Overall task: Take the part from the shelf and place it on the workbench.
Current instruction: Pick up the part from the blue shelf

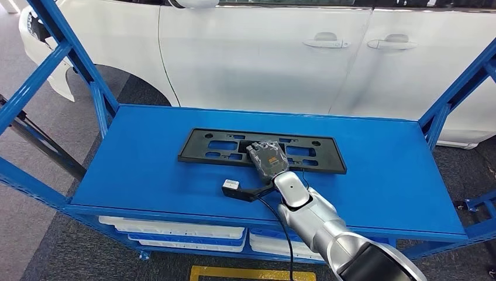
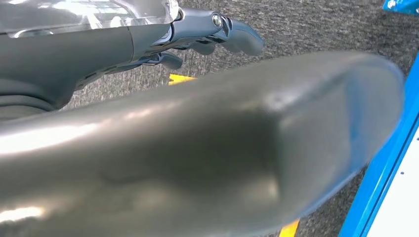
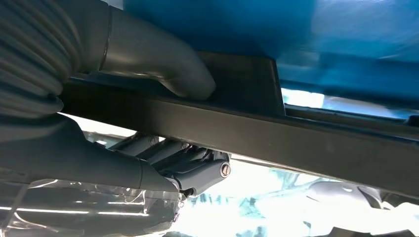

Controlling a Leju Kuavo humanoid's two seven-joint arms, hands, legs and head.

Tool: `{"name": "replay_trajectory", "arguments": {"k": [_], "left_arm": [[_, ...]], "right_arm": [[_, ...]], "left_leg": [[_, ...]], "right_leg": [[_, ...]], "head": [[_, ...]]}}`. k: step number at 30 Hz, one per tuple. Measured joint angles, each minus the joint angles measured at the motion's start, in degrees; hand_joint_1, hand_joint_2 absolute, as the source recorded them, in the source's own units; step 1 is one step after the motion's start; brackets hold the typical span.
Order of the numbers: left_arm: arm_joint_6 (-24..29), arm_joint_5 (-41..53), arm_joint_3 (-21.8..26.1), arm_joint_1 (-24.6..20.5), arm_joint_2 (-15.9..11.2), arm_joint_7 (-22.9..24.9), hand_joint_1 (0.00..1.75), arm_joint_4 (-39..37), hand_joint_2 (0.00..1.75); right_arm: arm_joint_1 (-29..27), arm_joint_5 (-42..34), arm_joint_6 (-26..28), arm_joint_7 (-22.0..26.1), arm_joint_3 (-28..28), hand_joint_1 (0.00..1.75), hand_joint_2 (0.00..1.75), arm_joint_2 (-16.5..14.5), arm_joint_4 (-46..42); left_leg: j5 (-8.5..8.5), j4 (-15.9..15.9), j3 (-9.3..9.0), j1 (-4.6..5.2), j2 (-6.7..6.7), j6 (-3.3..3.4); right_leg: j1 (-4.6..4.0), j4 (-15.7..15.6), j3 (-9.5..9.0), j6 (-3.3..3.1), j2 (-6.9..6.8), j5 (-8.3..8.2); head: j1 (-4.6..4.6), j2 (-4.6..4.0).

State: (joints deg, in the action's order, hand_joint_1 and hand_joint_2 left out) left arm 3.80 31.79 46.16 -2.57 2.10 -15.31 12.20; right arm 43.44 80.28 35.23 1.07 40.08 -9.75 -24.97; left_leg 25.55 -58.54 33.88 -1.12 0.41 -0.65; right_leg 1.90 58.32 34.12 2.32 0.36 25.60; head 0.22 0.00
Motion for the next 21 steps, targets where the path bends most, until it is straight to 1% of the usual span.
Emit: {"name": "replay_trajectory", "arguments": {"k": [5, 7, 11, 14, 18, 20, 21], "left_arm": [[0.01, 0.38, 0.46, -0.02, -0.04, -0.06, 0.0, 0.0, 0.0], [0.01, 0.52, 0.79, -0.01, -0.04, -0.39, 0.0, 0.0, 0.0], [0.02, 1.04, 0.95, -0.01, -0.04, -3.06, 0.0, 0.0, 0.0], [0.03, 1.17, 0.97, 0.01, -0.04, -3.9, 0.0, 0.0, 0.0], [0.75, 1.27, 0.97, 0.03, -0.04, -4.35, 0.0, 0.0, 1.75], [1.51, 1.17, 1.04, 0.04, -0.04, -4.96, 0.0, 0.0, 1.75], [1.73, 1.09, 1.16, 0.05, -0.04, -5.38, 0.0, 0.0, 1.75]], "right_arm": [[-0.04, 0.76, 0.22, 0.2, -0.98, 1.75, 1.75, 0.0, 0.09], [-0.05, 0.84, 0.41, 0.27, -1.4, 1.75, 1.75, 0.0, 0.17], [-0.2, 0.67, 2.11, 0.76, -2.3, 1.75, 1.75, -0.02, 0.16], [-0.25, 0.64, 2.77, 1.01, -2.93, 1.75, 1.75, -0.04, 0.14], [-0.39, 0.48, 3.05, 1.38, -3.19, 1.75, 1.75, -0.04, 0.08], [-0.77, -0.43, 3.44, 2.87, -3.64, 1.75, 1.75, -0.04, -0.82], [-1.24, -1.57, 3.6, 4.57, -4.21, 1.75, 1.75, -0.04, -2.22]], "left_leg": [[-0.26, 0.48, -0.17, -0.07, 0.01, -0.42], [-0.3, 0.51, -0.17, -0.09, 0.01, -0.47], [-0.31, 0.51, -0.16, -0.11, 0.01, -0.5], [-0.31, 0.49, -0.15, -0.1, 0.01, -0.5], [-0.31, 0.45, -0.13, -0.09, 0.01, -0.5], [-0.31, 0.44, -0.13, -0.09, 0.01, -0.5], [-0.31, 0.44, -0.13, -0.09, 0.01, -0.5]], "right_leg": [[-0.2, 0.01, 0.05, -0.27, 0.0, -0.02], [-0.23, 0.03, 0.06, -0.31, 0.0, -0.03], [-0.24, 0.04, 0.06, -0.34, 0.0, -0.03], [-0.23, 0.03, 0.04, -0.35, 0.0, -0.04], [-0.22, 0.03, 0.03, -0.35, 0.0, -0.06], [-0.22, 0.03, 0.03, -0.35, 0.0, -0.07], [-0.22, 0.03, 0.04, -0.35, 0.01, -0.08]], "head": [[0.0, 0.0], [-0.01, 0.0], [-0.02, -0.01], [-0.02, -0.02], [-0.02, -0.01], [-0.02, -0.02], [-0.03, -0.01]]}}
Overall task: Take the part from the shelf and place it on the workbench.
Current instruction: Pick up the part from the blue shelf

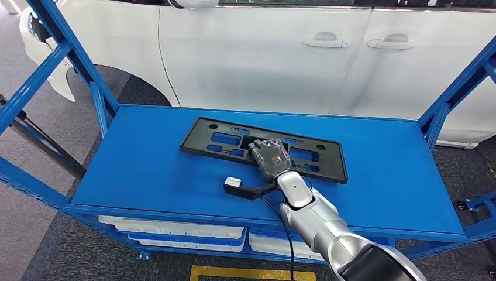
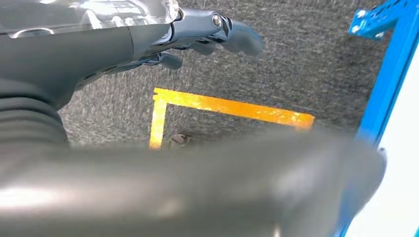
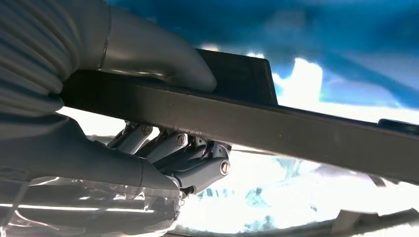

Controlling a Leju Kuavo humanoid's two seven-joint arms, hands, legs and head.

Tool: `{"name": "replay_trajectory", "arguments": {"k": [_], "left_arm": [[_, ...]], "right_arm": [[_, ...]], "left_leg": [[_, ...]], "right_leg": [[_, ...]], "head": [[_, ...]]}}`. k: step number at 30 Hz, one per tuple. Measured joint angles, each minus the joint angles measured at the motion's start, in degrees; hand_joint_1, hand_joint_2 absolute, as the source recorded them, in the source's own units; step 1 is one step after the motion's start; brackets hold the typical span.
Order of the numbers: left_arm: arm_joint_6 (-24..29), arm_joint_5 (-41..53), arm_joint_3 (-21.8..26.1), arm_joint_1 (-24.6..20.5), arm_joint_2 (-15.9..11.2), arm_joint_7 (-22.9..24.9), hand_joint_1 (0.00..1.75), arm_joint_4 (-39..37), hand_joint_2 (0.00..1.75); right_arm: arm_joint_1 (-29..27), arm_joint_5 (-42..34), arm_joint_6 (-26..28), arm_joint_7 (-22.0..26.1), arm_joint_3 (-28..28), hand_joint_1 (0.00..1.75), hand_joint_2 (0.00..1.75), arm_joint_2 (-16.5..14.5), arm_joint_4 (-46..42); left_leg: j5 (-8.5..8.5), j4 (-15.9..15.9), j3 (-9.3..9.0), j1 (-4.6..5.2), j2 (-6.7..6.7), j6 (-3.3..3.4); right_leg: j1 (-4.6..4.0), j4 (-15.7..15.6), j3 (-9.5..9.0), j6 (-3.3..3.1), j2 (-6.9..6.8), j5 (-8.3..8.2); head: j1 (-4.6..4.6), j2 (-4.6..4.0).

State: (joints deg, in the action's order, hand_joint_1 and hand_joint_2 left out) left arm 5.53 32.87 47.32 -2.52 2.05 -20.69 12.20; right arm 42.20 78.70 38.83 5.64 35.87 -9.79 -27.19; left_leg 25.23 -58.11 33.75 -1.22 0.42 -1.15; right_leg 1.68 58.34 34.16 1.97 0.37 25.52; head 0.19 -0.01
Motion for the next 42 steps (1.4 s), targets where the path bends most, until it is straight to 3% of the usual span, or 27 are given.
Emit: {"name": "replay_trajectory", "arguments": {"k": [3, 6, 10, 13, 18, 26, 31, 36, 39, 40, 42], "left_arm": [[0.79, 0.02, 0.65, 0.0, 0.0, -0.66, 0.0, 0.0, 1.75], [0.36, -0.13, 1.48, 0.11, 0.0, -0.79, 0.0, 0.0, 1.75], [-0.69, -1.75, 3.39, 0.31, 0.03, -2.57, 0.0, 0.0, 1.75], [-0.31, -2.04, 4.67, 0.24, 0.04, -2.63, 0.0, 0.0, 1.75], [-0.2, -2.03, 5.63, 0.16, 0.11, -2.63, 0.0, 0.0, 1.75], [-0.07, -1.93, 5.98, 0.09, 0.18, -2.63, 0.0, 0.0, 1.75], [0.32, -1.07, 6.25, -0.04, 0.25, -2.36, 0.0, 0.0, 1.75], [-1.0, 0.33, 6.36, -0.35, 0.27, -2.94, 0.0, 0.0, 1.75], [-1.56, 0.55, 6.37, -0.78, 0.24, -3.63, 0.0, 0.0, 1.75], [-1.62, 0.54, 6.38, -0.84, 0.28, -3.69, 0.0, 0.0, 1.75], [-1.64, 0.46, 6.49, -0.92, 0.38, -3.44, 0.0, 0.0, 1.75]], "right_arm": [[-2.29, -8.72, 0.12, 8.41, -3.05, 1.75, 1.75, 0.03, -8.46], [-5.46, -28.18, -2.71, 16.53, -6.05, 1.75, 1.75, 0.99, -23.56], [-12.08, -54.1, -11.9, 24.47, -9.19, 1.75, 1.75, 3.5, -47.45], [-16.43, -64.39, -18.5, 27.84, -10.23, 1.75, 1.75, 4.75, -62.08], [-19.77, -66.65, -20.4, 28.8, -10.81, 1.75, 1.75, 5.86, -73.73], [-21.27, -68.67, -21.92, 29.93, -11.17, 1.75, 1.75, 6.63, -78.72], [-22.29, -79.69, -31.12, 31.03, -11.28, 1.75, 1.75, 7.55, -81.99], [-23.89, -86.75, -45.89, 32.6, -12.3, 1.75, 1.75, 10.15, -86.52], [-23.57, -89.39, -50.3, 31.83, -13.13, 1.75, 1.75, 11.09, -87.76], [-23.26, -90.39, -51.55, 31.43, -13.41, 1.75, 1.75, 11.3, -87.97], [-22.63, -91.51, -53.41, 30.87, -13.65, 1.75, 1.75, 11.82, -88.4]], "left_leg": [[0.0, -0.01, -0.02, 0.0, -0.02, -0.01], [0.0, -0.02, -0.01, -0.01, 0.04, -0.01], [0.03, -0.02, 0.11, 0.01, 0.1, -0.01], [0.08, -0.02, 0.12, 0.02, 0.06, -0.04], [0.12, 0.0, 0.11, 0.02, 0.06, -0.1], [0.09, -0.01, 0.07, 0.02, 0.06, -0.11], [0.09, -0.02, 0.08, 0.02, 0.06, -0.11], [0.19, -0.13, 0.17, 0.06, 0.04, 0.0], [-0.62, 2.04, -1.17, -0.2, -0.05, 1.11], [-1.27, 3.36, -1.99, -0.38, -0.16, 1.44], [-2.18, 4.71, -2.81, -0.54, -0.43, 1.57]], "right_leg": [[-0.01, 0.0, 0.02, -0.01, 0.04, -0.01], [-0.02, -0.01, 0.02, -0.02, -0.03, 0.01], [0.01, -0.02, 0.07, -0.02, -0.08, 0.02], [0.03, -0.04, 0.13, -0.02, -0.02, 0.02], [0.02, -0.06, 0.13, -0.04, -0.01, 0.04], [0.02, -0.05, 0.1, -0.04, -0.01, 0.02], [0.02, -0.05, 0.09, -0.03, -0.02, 0.02], [0.18, -0.27, 0.06, 0.05, 0.01, -0.05], [0.39, -1.28, -0.83, 0.56, -0.11, -0.26], [0.27, -0.5, -0.68, 0.63, -0.17, 0.46], [0.25, 4.71, 1.63, 0.7, -0.21, 3.76]], "head": [[0.01, 0.01], [0.0, 0.0], [0.0, 0.0], [0.01, 0.01], [0.01, 0.0], [0.01, 0.0], [0.01, 0.0], [0.01, 0.01], [-0.03, 0.01], [-0.09, 0.01], [-0.27, 0.01]]}}
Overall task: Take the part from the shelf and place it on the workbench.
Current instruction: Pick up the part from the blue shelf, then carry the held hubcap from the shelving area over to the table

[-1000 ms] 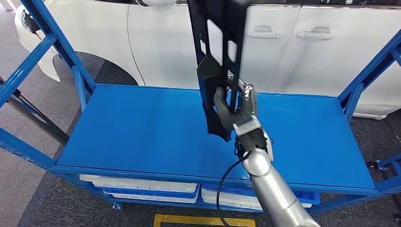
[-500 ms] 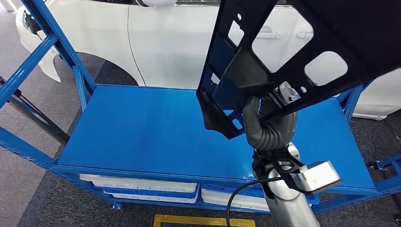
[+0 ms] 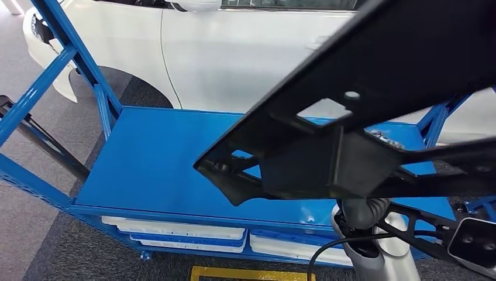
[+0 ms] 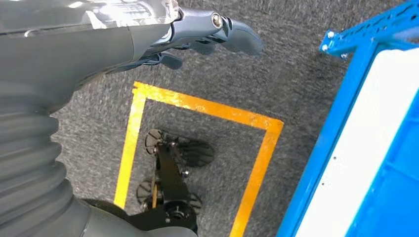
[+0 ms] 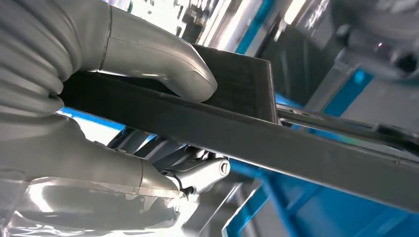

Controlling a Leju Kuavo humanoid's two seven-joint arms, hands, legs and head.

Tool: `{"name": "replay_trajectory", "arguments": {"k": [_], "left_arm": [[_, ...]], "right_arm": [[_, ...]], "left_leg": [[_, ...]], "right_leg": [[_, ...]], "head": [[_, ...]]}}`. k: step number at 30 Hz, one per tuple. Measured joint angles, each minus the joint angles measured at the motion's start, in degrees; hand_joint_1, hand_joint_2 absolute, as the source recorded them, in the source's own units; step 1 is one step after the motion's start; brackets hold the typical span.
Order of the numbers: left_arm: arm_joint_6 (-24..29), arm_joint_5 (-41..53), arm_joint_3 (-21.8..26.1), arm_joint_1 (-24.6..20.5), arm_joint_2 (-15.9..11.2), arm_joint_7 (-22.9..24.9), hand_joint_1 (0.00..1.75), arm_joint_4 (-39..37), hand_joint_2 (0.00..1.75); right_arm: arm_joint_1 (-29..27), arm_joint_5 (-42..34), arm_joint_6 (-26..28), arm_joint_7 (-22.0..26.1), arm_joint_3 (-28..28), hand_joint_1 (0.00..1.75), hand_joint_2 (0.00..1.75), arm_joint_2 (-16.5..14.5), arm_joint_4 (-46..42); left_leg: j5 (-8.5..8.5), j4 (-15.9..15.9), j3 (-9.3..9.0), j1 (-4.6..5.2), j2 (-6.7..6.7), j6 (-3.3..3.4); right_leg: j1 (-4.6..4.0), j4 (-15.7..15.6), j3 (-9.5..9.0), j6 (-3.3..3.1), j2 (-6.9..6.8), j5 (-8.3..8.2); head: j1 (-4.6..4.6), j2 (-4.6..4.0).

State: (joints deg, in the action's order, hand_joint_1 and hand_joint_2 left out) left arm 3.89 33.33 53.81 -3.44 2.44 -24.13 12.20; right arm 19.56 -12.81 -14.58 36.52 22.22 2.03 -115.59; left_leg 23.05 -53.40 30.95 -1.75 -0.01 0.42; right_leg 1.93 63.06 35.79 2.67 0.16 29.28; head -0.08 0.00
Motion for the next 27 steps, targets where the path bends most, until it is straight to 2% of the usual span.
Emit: {"name": "replay_trajectory", "arguments": {"k": [1, 2, 3, 4, 6, 7, 8, 10, 12, 13, 14, 16, 17, 18, 19, 20, 22, 23, 24, 27], "left_arm": [[0.0, -0.09, 0.13, -0.04, 0.02, 0.27, 0.0, 0.0, 1.75], [0.01, -0.17, 0.26, -0.06, 0.02, 0.59, 0.0, 0.0, 1.75], [0.01, -0.22, 0.38, -0.06, 0.03, 0.86, 0.0, 0.0, 1.75], [0.02, -0.2, 0.46, -0.07, 0.04, 1.09, 0.0, 0.0, 1.75], [0.04, -0.01, 0.51, -0.05, 0.02, 1.39, 0.0, 0.01, 1.75], [0.08, 0.09, 0.52, -0.06, -0.06, 1.52, 0.0, 0.03, 1.75], [0.13, 0.18, 0.52, -0.06, -0.12, 1.6, 0.0, 0.05, 1.75], [0.22, 0.39, 0.52, -0.01, -0.18, 1.7, 0.0, 0.09, 1.75], [0.24, 0.66, 0.52, 0.08, -0.1, 1.68, 0.0, 0.08, 1.75], [0.21, 0.76, 0.52, 0.09, -0.09, 1.64, 0.0, 0.08, 1.75], [0.17, 0.82, 0.52, 0.08, -0.07, 1.6, 0.0, 0.08, 1.75], [0.1, 0.87, 0.52, 0.04, -0.06, 1.55, 0.0, 0.09, 1.75], [0.08, 0.91, 0.52, 0.03, -0.05, 1.54, 0.0, 0.09, 1.75], [0.04, 0.94, 0.52, 0.03, -0.05, 1.52, 0.0, 0.09, 1.75], [-0.01, 1.0, 0.53, 0.01, -0.05, 1.48, 0.0, 0.09, 1.75], [-0.05, 1.08, 0.53, -0.04, -0.05, 1.42, 0.0, 0.09, 1.75], [-0.09, 1.22, 0.52, -0.33, -0.16, 1.31, 0.0, 0.11, 1.75], [-0.09, 1.26, 0.51, -0.52, -0.22, 1.22, 0.0, 0.13, 1.75], [-0.08, 1.28, 0.51, -0.67, -0.3, 1.16, 0.0, 0.15, 1.75], [0.03, 1.26, 0.54, -0.68, -0.37, 1.04, 0.0, 0.17, 1.75]], "right_arm": [[0.2, -0.04, -0.47, -0.19, 0.0, 1.75, 1.75, 0.26, -0.2], [0.29, 0.05, -0.72, -0.41, 0.02, 1.75, 1.75, 0.55, -0.38], [0.38, 0.12, -0.79, -0.6, 0.03, 1.75, 1.75, 0.8, -0.47], [0.56, 0.13, -0.77, -0.78, 0.04, 1.75, 1.75, 1.05, -0.51], [1.12, 0.0, -0.81, -0.85, 0.05, 1.75, 1.75, 1.54, -0.54], [1.37, -0.13, -0.95, -0.72, 0.05, 1.75, 1.75, 1.79, -0.54], [1.53, -0.29, -1.17, -0.48, 0.06, 1.75, 1.75, 2.08, -0.51], [1.6, -0.5, -1.73, 0.23, 0.1, 1.75, 1.75, 2.58, -0.37], [1.63, -0.16, -2.07, 0.94, 0.17, 1.75, 1.75, 2.84, -0.18], [1.65, 0.13, -2.1, 1.21, 0.21, 1.75, 1.75, 2.88, -0.12], [1.66, 0.42, -2.08, 1.39, 0.24, 1.75, 1.75, 2.9, -0.08], [1.64, 0.74, -2.05, 1.55, 0.3, 1.75, 1.75, 2.93, 0.01], [1.61, 0.83, -2.05, 1.58, 0.32, 1.75, 1.75, 2.96, 0.08], [1.6, 0.9, -2.05, 1.58, 0.35, 1.75, 1.75, 2.98, 0.14], [1.61, 0.93, -2.05, 1.58, 0.38, 1.75, 1.75, 2.99, 0.18], [1.67, 0.95, -2.04, 1.58, 0.41, 1.75, 1.75, 2.99, 0.2], [1.9, 0.96, -2.03, 1.55, 0.48, 1.75, 1.75, 2.99, 0.19], [2.04, 1.0, -2.02, 1.5, 0.52, 1.75, 1.75, 2.99, 0.17], [2.18, 1.04, -2.02, 1.4, 0.59, 1.75, 1.75, 2.98, 0.17], [2.57, 1.15, -1.98, 0.85, 0.92, 1.75, 1.75, 2.95, 0.19]], "left_leg": [[-0.2, 0.0, 0.1, -0.03, -0.08, -0.04], [-0.25, -0.16, 0.34, -0.09, -0.11, -0.14], [-0.23, -0.48, 0.66, -0.25, -0.12, -0.37], [-0.13, -0.95, 1.06, -0.52, -0.1, -0.72], [0.39, -2.66, 2.19, -1.13, -0.05, -1.82], [0.76, -3.76, 2.83, -1.28, 0.02, -2.48], [1.01, -4.6, 3.36, -1.31, 0.1, -3.09], [0.98, -5.17, 3.87, -1.31, 0.23, -4.06], [1.13, -5.17, 4.09, -1.6, 0.18, -4.66], [2.26, -6.17, 4.51, -1.68, 0.13, -4.74], [4.3, -8.47, 5.34, -1.65, 0.08, -4.64], [9.52, -15.85, 7.76, -1.26, 0.05, -4.2], [11.5, -19.41, 8.68, -0.99, 0.06, -3.94], [12.5, -21.3, 8.73, -0.72, 0.06, -3.57], [12.59, -21.1, 7.68, -0.4, 0.07, -3.05], [11.75, -18.37, 5.33, -0.02, 0.07, -2.37], [9.89, -10.05, -0.44, 0.91, -0.02, -0.88], [9.19, -7.03, -2.23, 1.33, -0.08, -0.43], [8.82, -5.46, -2.93, 1.69, -0.13, -0.15], [6.68, -4.43, -2.17, 1.97, -0.18, 0.26]], "right_leg": [[0.09, 3.69, 1.76, 0.15, 0.01, 1.92], [0.26, 6.68, 3.14, 0.4, -0.01, 3.14], [0.5, 7.89, 3.65, 0.7, -0.03, 3.25], [0.8, 7.0, 3.09, 1.07, -0.07, 2.35], [1.47, 0.95, -0.21, 1.88, -0.18, -0.59], [1.61, -1.63, -1.42, 1.82, -0.08, -1.63], [1.61, -2.93, -1.95, 1.42, 0.03, -2.09], [1.25, -2.69, -1.37, -0.14, 0.31, -2.35], [1.06, -2.42, -0.79, -1.42, 0.22, -2.8], [0.96, -2.49, -0.46, -1.98, 0.13, -3.15], [0.85, -2.58, -0.06, -2.45, 0.03, -3.54], [0.38, -2.61, 0.94, -3.06, -0.1, -4.35], [0.04, -2.61, 1.56, -3.25, -0.14, -4.81], [-0.31, -2.61, 2.18, -3.39, -0.16, -5.29], [-0.67, -2.61, 2.79, -3.49, -0.16, -5.8], [-0.99, -2.61, 3.34, -3.54, -0.14, -6.31], [-1.4, -2.7, 4.05, -3.43, -0.16, -7.34], [-1.45, -2.87, 4.19, -3.19, -0.21, -7.84], [-1.36, -3.12, 4.22, -2.86, -0.3, -8.34], [-1.02, -4.28, 4.21, -1.75, -0.41, -9.75]], "head": [[-0.01, 0.0], [-0.01, -0.01], [-0.01, -0.01], [-0.01, -0.01], [-0.04, -0.01], [-0.13, -0.01], [-0.14, -0.01], [-0.11, -0.02], [0.07, -0.02], [0.18, -0.02], [0.33, -0.02], [0.63, -0.01], [0.71, -0.01], [0.75, -0.01], [0.74, -0.01], [0.74, -0.01], [0.68, -0.01], [0.73, -0.01], [0.8, -0.01], [1.03, 0.0]]}}
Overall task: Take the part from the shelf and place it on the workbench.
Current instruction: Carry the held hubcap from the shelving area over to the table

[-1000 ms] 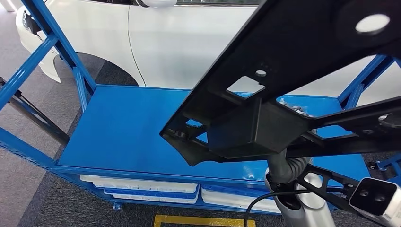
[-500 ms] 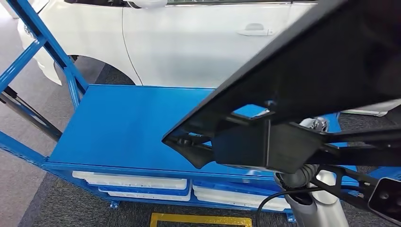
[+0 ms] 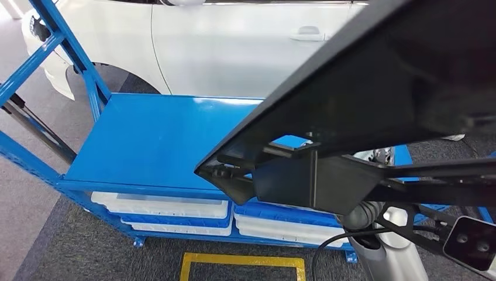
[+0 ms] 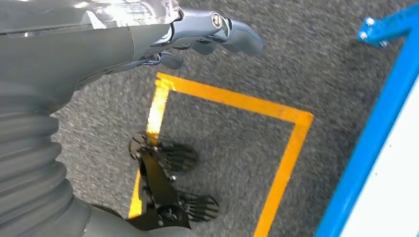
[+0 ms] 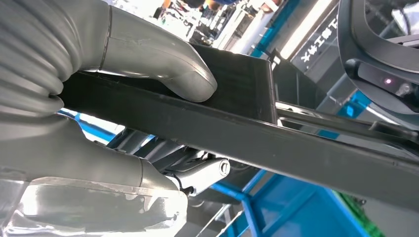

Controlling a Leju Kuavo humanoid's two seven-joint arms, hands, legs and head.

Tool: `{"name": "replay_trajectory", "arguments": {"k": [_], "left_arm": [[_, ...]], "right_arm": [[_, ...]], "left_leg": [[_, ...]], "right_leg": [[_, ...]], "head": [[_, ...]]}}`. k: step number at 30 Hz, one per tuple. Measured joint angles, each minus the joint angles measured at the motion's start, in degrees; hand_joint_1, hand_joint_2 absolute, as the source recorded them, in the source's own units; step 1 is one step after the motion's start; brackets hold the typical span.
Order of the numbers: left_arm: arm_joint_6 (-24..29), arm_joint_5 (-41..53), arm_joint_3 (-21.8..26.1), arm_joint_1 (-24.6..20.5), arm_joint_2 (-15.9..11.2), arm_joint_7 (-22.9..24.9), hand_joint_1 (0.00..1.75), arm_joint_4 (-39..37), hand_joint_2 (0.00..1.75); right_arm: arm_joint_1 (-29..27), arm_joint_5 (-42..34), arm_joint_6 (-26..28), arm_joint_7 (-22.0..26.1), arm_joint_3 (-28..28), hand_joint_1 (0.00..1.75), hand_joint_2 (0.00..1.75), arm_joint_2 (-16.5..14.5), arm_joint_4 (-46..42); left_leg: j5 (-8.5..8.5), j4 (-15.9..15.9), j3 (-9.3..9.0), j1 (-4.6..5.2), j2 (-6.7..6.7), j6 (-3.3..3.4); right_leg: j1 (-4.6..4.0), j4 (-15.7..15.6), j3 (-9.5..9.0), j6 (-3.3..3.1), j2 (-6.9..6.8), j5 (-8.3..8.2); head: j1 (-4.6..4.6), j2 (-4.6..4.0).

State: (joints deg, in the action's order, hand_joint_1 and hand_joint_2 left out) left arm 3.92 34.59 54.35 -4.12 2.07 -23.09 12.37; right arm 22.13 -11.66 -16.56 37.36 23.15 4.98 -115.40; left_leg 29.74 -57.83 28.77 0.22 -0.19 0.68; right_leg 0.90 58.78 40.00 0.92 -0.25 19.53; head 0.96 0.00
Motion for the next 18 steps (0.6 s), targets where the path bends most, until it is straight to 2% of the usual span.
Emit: {"name": "replay_trajectory", "arguments": {"k": [1, 2, 4, 5, 6, 7, 8, 9, 10, 11, 12, 13, 15, 16, 17, 18], "left_arm": [[0.03, -0.01, 0.01, 0.01, -0.01, -0.03, 0.0, 0.0, 1.75], [0.04, -0.02, 0.01, 0.0, 0.0, -0.06, 0.0, 0.0, 1.75], [-0.02, 0.0, 0.01, -0.08, 0.02, -0.12, 0.0, 0.0, 1.75], [-0.06, 0.03, 0.01, -0.07, 0.03, -0.14, 0.0, 0.0, 1.75], [-0.1, 0.05, 0.01, -0.05, 0.04, -0.16, 0.0, 0.0, 1.75], [-0.13, 0.06, 0.01, -0.03, 0.04, -0.17, 0.0, 0.0, 1.75], [-0.13, 0.05, 0.01, -0.01, 0.06, -0.17, 0.0, 0.0, 1.75], [-0.12, 0.03, 0.02, 0.01, 0.09, -0.17, 0.0, 0.0, 1.75], [-0.09, -0.03, 0.03, 0.04, 0.12, -0.16, 0.0, 0.0, 1.75], [-0.04, -0.09, 0.05, 0.07, 0.17, -0.16, 0.0, 0.0, 1.75], [0.01, -0.18, 0.09, 0.1, 0.21, -0.19, 0.0, 0.0, 1.75], [0.04, -0.26, 0.15, 0.14, 0.26, -0.2, 0.0, 0.0, 1.75], [0.08, -0.36, 0.3, 0.23, 0.31, -0.24, 0.0, 0.0, 1.75], [0.1, -0.37, 0.37, 0.32, 0.35, -0.25, 0.0, 0.0, 1.75], [0.13, -0.38, 0.42, 0.43, 0.42, -0.26, 0.0, 0.0, 1.75], [0.14, -0.39, 0.48, 0.51, 0.46, -0.28, 0.0, 0.0, 1.75]], "right_arm": [[0.2, 0.01, 0.07, -0.24, 0.16, 1.75, 1.75, 0.0, 0.03], [0.48, 0.02, 0.17, -0.52, 0.34, 1.75, 1.75, 0.0, 0.07], [0.9, 0.08, 0.46, -1.02, 0.69, 1.75, 1.75, 0.0, 0.1], [0.99, 0.11, 0.63, -1.23, 0.86, 1.75, 1.75, 0.0, 0.1], [0.99, 0.14, 0.8, -1.4, 1.0, 1.75, 1.75, 0.0, 0.1], [0.98, 0.16, 0.97, -1.52, 1.11, 1.75, 1.75, 0.0, 0.11], [0.98, 0.16, 1.11, -1.61, 1.2, 1.75, 1.75, 0.01, 0.13], [0.98, 0.15, 1.19, -1.66, 1.27, 1.75, 1.75, 0.01, 0.15], [1.01, 0.14, 1.23, -1.67, 1.36, 1.75, 1.75, 0.01, 0.17], [1.01, 0.1, 1.24, -1.64, 1.44, 1.75, 1.75, 0.01, 0.21], [1.04, 0.06, 1.26, -1.62, 1.51, 1.75, 1.75, 0.01, 0.26], [1.08, 0.02, 1.3, -1.61, 1.59, 1.75, 1.75, 0.02, 0.32], [1.19, -0.01, 1.71, -1.69, 1.7, 1.75, 1.75, 0.01, 0.5], [1.29, 0.0, 2.08, -1.83, 1.75, 1.75, 1.75, -0.03, 0.6], [1.37, 0.03, 2.52, -1.98, 1.78, 1.75, 1.75, -0.09, 0.68], [1.45, 0.07, 2.93, -2.11, 1.81, 1.75, 1.75, -0.16, 0.75]], "left_leg": [[-1.02, 0.47, 0.38, -0.12, -0.08, 0.26], [-2.07, 0.91, 0.93, -0.28, -0.18, 0.47], [-3.67, 1.13, 2.52, -0.35, -0.3, 0.85], [-4.38, 1.07, 3.45, -0.33, -0.32, 0.88], [-5.04, 0.97, 4.42, -0.31, -0.32, 0.86], [-5.68, 0.81, 5.41, -0.3, -0.33, 0.81], [-6.26, 0.58, 6.38, -0.31, -0.33, 0.71], [-6.78, 0.27, 7.27, -0.32, -0.32, 0.57], [-7.2, -0.1, 8.06, -0.28, -0.28, 0.37], [-7.56, -0.46, 8.6, -0.23, -0.25, 0.13], [-7.9, -0.71, 8.89, -0.18, -0.24, -0.17], [-8.29, -0.8, 9.04, -0.17, -0.24, -0.49], [-9.01, -0.67, 9.13, -0.25, -0.22, -1.17], [-8.38, -1.04, 9.45, -0.33, -0.18, -1.49], [-6.63, -2.31, 9.98, -0.42, -0.13, -1.81], [-3.85, -4.8, 10.77, -0.58, -0.09, -2.12]], "right_leg": [[0.0, 0.31, 0.26, 0.22, 0.04, 0.86], [-0.02, 1.72, 0.8, 0.41, 0.09, 2.91], [0.02, 7.96, 2.32, 0.7, 0.13, 9.22], [0.03, 11.72, 2.89, 0.86, 0.13, 11.55], [0.02, 14.59, 2.93, 1.0, 0.13, 12.52], [0.03, 15.84, 2.12, 1.08, 0.12, 12.18], [0.03, 15.01, 0.3, 1.09, 0.12, 10.95], [0.03, 12.21, -2.48, 1.02, 0.11, 9.68], [-0.01, 8.04, -5.84, 0.84, 0.11, 9.43], [-0.14, 4.23, -8.7, 0.51, 0.12, 9.73], [-0.29, 1.4, -10.6, 0.17, 0.14, 10.33], [-0.49, -0.11, -11.44, -0.25, 0.16, 10.89], [-0.53, -0.59, -11.01, -1.1, 0.09, 10.11], [-0.43, -0.76, -10.58, -1.59, -0.01, 9.5], [-0.28, -0.96, -10.01, -1.99, -0.12, 8.77], [-0.18, -1.09, -9.26, -2.27, -0.21, 7.98]], "head": [[-0.04, 0.0], [-0.13, 0.0], [-0.25, 0.0], [-0.3, 0.0], [-0.31, 0.0], [-0.32, 0.0], [-0.35, -0.01], [-0.34, 0.0], [-0.34, 0.0], [-0.28, 0.0], [-0.3, 0.0], [-0.36, 0.0], [-0.58, 0.0], [-0.59, 0.0], [-0.48, 0.0], [-0.38, 0.0]]}}
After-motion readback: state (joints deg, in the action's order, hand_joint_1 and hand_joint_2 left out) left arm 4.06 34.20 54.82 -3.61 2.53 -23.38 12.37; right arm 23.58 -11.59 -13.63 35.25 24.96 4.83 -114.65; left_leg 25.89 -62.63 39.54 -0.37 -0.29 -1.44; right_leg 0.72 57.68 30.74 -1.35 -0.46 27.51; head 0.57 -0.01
